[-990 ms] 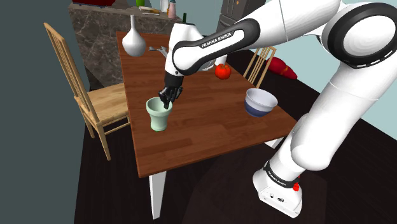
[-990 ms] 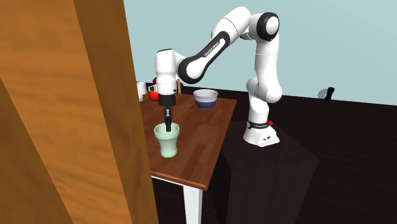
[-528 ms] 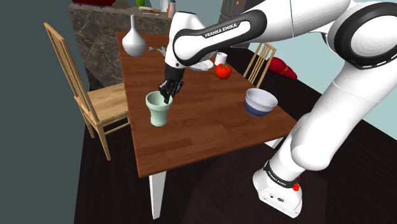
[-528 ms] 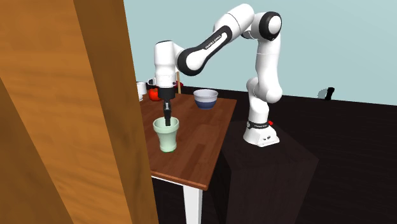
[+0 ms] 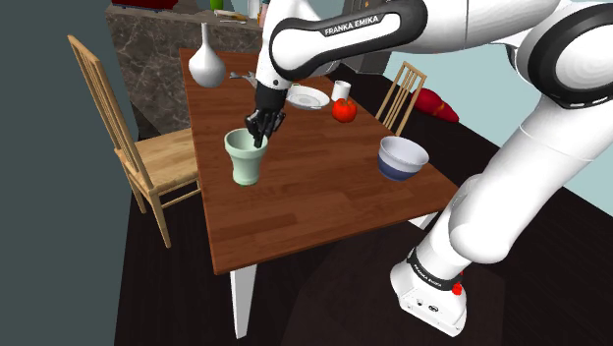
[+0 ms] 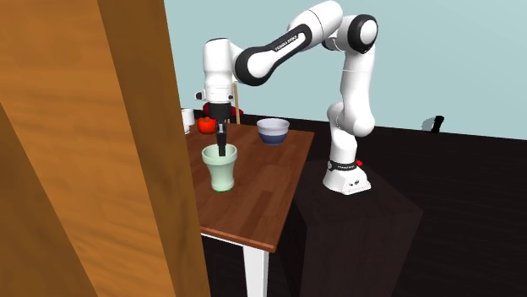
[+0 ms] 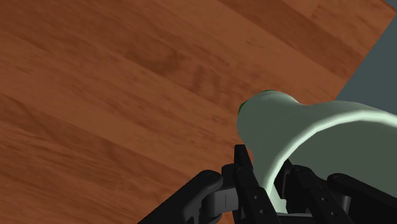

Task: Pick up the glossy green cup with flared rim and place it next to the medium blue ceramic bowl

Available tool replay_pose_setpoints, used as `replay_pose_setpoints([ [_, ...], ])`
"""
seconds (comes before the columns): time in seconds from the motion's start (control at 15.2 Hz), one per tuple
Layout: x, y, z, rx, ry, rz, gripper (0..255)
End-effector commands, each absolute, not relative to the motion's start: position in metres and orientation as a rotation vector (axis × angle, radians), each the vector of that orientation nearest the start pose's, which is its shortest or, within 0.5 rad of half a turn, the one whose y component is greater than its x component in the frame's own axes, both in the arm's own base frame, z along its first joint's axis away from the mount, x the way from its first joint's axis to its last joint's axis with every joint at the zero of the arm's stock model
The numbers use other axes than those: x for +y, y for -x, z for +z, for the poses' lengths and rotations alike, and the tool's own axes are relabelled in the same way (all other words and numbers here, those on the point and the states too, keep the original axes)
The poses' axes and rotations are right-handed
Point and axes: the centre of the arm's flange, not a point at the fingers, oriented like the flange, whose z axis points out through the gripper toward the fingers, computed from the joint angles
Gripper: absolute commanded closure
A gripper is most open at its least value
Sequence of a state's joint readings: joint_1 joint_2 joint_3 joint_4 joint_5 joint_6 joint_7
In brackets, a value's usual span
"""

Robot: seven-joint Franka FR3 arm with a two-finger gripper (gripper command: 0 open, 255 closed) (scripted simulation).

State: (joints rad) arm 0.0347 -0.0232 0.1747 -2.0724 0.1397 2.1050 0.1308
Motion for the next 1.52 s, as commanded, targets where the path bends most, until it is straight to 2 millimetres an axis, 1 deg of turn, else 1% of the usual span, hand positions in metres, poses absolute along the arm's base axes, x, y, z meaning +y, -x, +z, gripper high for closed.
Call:
replay_pose_setpoints([
  [0.0,0.120,-0.535,0.457,-0.016,3.015,-0.053,255],
  [1.45,0.120,-0.535,0.573,-0.016,3.015,-0.053,255],
])
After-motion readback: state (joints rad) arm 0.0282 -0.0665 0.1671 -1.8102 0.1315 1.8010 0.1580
